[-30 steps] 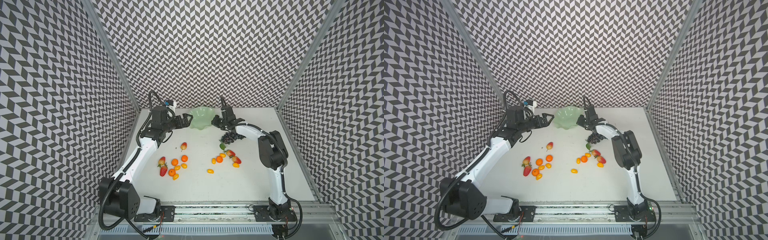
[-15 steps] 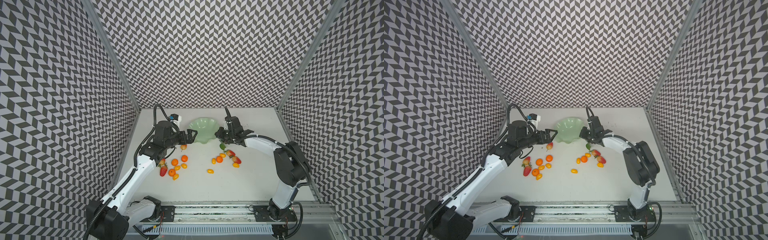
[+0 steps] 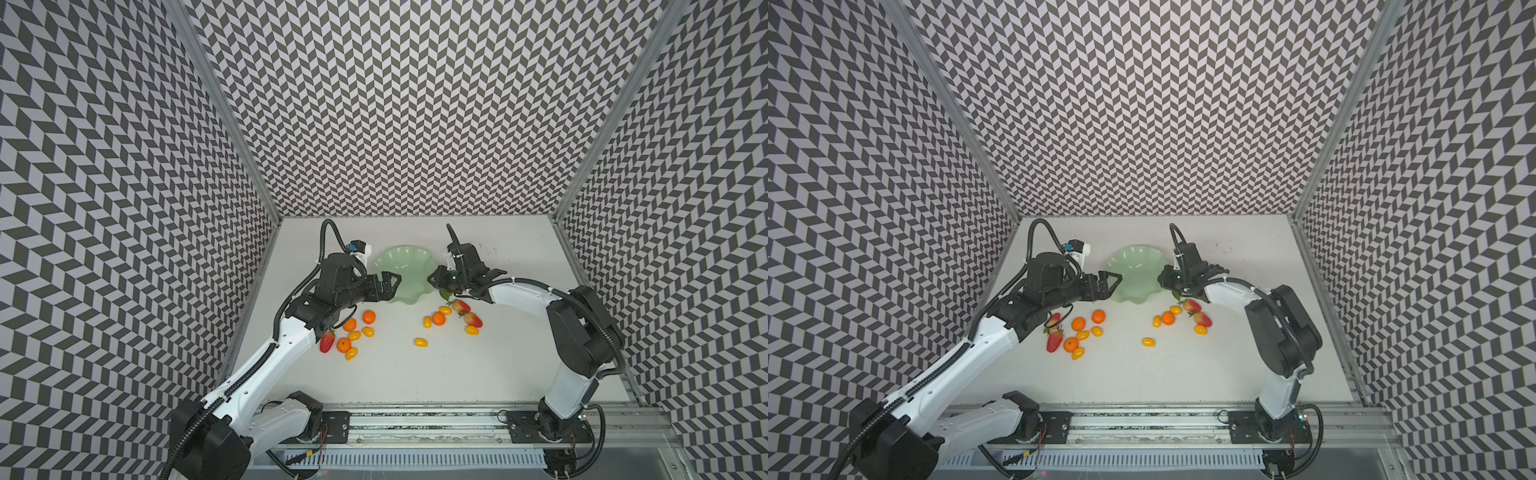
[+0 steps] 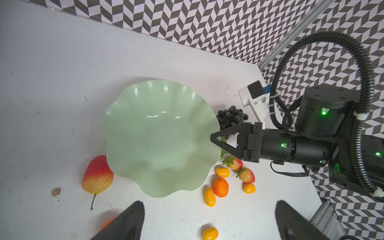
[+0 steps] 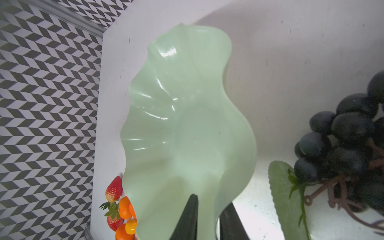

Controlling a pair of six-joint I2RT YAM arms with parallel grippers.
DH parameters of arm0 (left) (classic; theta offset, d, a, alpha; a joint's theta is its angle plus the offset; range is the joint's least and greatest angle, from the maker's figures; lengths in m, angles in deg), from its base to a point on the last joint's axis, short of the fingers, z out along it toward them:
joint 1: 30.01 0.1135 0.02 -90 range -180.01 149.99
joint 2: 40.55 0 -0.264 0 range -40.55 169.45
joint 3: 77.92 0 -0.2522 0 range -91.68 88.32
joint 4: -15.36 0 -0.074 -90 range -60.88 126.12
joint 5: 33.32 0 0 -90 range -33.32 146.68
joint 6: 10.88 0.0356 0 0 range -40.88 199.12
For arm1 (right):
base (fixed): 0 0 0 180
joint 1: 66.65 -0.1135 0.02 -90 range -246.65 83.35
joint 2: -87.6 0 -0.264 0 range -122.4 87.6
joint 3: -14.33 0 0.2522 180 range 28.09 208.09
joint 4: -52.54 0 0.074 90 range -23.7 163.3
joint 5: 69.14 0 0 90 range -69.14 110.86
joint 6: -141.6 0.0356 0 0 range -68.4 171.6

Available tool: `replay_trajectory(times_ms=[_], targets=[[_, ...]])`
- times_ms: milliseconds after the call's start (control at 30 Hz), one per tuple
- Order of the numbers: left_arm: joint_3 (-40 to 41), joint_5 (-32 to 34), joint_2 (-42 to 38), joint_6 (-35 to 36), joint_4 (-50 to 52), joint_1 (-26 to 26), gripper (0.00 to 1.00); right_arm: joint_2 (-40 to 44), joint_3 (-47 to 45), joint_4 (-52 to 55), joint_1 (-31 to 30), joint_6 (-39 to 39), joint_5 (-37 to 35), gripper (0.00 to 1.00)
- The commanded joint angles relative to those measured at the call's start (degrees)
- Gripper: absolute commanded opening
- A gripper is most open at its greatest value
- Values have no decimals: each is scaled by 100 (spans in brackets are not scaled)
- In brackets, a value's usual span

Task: Arrange fruit in a fruit bowl
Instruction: Move the fruit bowl to the top-center of the table, then pick up the fruit from the top-center of the table.

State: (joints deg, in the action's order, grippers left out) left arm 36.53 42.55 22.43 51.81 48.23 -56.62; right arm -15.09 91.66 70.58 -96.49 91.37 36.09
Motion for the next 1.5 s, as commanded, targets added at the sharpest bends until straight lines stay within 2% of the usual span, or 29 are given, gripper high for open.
replay_trajectory(times_ms=[0,200,367,567,733,967,1467], targets=[[74,111,-98,-69,-60,-20,100,106,76,-149,-21,-128,-76,29],[319,114,-212,-53,-498,-171,100,686,-131,-148,-21,-374,-409,36],[476,352,-122,-49,-900,-620,100,1448,-688,-294,-21,-522,-1071,36],[505,530,276,-50,-1377,-1195,100,2087,-1332,-6,58,-52,-2086,37],[377,701,771,-106,-1799,-1558,100,2151,-1754,-180,585,130,-1440,37],[94,655,1446,-307,-2170,-1725,100,1811,-1899,-757,1148,347,-375,36],[55,613,1661,-558,-2268,-1718,100,772,-1409,-1098,1385,356,121,37]])
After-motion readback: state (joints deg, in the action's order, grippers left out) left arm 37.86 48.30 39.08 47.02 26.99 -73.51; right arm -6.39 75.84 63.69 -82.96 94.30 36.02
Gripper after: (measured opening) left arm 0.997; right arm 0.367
